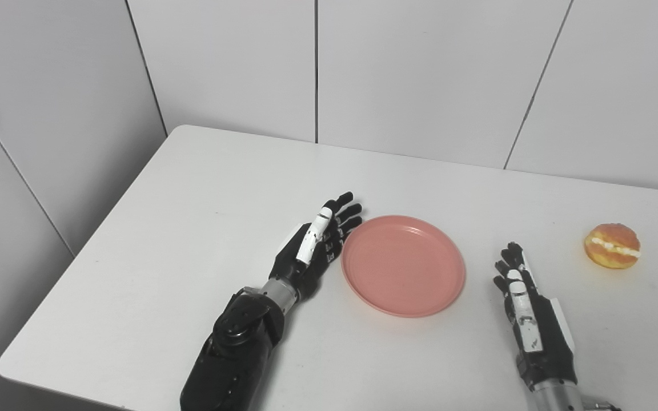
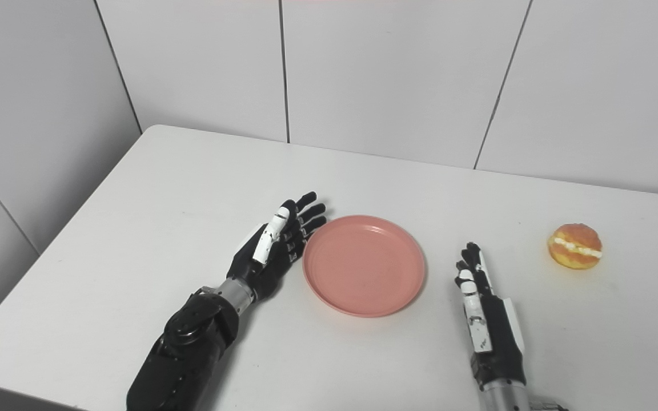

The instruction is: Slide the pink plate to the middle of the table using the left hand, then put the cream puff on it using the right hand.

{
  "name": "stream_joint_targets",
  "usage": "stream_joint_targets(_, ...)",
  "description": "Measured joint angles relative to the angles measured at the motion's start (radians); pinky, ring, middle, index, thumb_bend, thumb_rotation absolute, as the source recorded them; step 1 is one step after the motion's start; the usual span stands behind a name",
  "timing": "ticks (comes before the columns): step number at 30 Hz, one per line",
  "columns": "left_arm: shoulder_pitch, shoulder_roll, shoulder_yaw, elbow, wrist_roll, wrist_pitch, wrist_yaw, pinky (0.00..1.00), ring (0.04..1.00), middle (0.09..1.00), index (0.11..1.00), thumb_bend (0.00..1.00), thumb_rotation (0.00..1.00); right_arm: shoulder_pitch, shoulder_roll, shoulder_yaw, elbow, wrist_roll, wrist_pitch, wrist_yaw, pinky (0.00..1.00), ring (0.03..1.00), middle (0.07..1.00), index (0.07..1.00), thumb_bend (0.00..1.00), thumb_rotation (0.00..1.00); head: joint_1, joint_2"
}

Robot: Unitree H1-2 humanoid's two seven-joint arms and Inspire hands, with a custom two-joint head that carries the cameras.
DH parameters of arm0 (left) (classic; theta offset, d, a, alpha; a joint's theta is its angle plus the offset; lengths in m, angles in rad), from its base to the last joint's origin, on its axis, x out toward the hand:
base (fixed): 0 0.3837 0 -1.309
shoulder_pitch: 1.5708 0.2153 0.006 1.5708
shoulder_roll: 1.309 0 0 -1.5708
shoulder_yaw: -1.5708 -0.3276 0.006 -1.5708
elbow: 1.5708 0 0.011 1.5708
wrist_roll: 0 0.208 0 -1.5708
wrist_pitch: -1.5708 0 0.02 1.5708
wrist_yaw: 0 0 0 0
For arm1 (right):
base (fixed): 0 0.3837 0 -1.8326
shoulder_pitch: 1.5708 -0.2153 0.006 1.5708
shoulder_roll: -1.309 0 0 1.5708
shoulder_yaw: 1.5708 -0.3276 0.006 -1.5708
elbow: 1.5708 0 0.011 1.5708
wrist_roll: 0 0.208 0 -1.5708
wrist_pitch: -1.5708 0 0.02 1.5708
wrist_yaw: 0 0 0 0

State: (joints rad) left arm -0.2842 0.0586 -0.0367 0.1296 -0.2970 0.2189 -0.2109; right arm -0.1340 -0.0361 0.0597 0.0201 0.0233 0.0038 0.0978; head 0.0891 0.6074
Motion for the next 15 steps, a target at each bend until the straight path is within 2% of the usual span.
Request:
stream_joint_targets(10,0.044,-0.001,-0.039,-0.05,0.0,0.004,-0.014,0.95,0.949,0.956,0.951,0.41,1.0,-0.001,0.023,-0.014,-0.011,0.009,0.022,-0.016,0.99,0.977,1.0,1.0,0.2,1.0,-0.052,0.017)
stream_joint_targets(15,0.061,0.001,-0.052,-0.069,0.004,0.004,-0.015,0.95,0.945,0.953,0.945,0.41,1.0,-0.001,0.026,-0.014,-0.012,0.007,0.022,-0.021,0.98,0.963,0.998,1.0,0.22,1.0,-0.081,0.025)
